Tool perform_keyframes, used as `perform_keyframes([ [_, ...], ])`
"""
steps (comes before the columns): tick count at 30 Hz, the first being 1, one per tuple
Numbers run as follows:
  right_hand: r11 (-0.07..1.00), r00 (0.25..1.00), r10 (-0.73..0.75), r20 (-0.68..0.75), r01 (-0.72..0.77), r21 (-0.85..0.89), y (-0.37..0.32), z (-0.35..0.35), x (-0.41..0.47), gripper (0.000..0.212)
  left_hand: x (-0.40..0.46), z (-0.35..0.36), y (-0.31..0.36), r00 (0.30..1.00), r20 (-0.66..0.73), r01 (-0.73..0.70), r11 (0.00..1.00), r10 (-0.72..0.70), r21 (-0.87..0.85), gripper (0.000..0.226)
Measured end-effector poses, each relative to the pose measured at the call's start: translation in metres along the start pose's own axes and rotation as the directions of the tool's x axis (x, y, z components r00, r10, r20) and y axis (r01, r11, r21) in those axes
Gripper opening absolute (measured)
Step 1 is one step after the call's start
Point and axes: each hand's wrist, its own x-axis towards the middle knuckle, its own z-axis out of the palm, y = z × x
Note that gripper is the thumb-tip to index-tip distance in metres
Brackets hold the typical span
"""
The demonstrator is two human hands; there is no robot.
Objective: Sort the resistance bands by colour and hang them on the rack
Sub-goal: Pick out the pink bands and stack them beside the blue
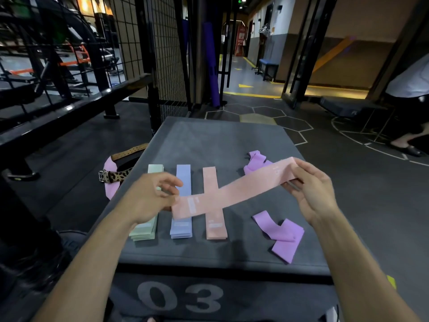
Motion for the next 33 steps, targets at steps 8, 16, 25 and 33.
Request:
perform_keyframes([
  [8, 0.983, 0.988, -0.068, 0.140, 0.042, 0.178, -0.018, 0.018, -0.001, 0.011, 0.001, 0.022, -0.014, 0.996, 0.069, 0.022, 0.909, -0.056, 0.415, 0.025],
  [16, 0.995, 0.987, -0.102, 0.124, 0.103, 0.002, -0.037, 0.066, 0.035, 0.010, 0.011, 0.041, -0.006, 0.980, 0.133, 0.086, 0.912, -0.150, 0.400, 0.023],
  [25, 0.949, 0.979, 0.003, 0.202, 0.061, -0.309, 0.001, 0.126, 0.123, 0.010, 0.031, 0.065, -0.005, 0.892, 0.346, 0.175, 0.927, -0.291, 0.331, 0.006],
  [33, 0.647, 0.934, 0.045, 0.355, 0.244, -0.722, 0.082, 0.164, 0.186, 0.007, 0.043, 0.071, 0.002, 0.855, 0.335, 0.201, 0.849, -0.395, 0.489, 0.013],
])
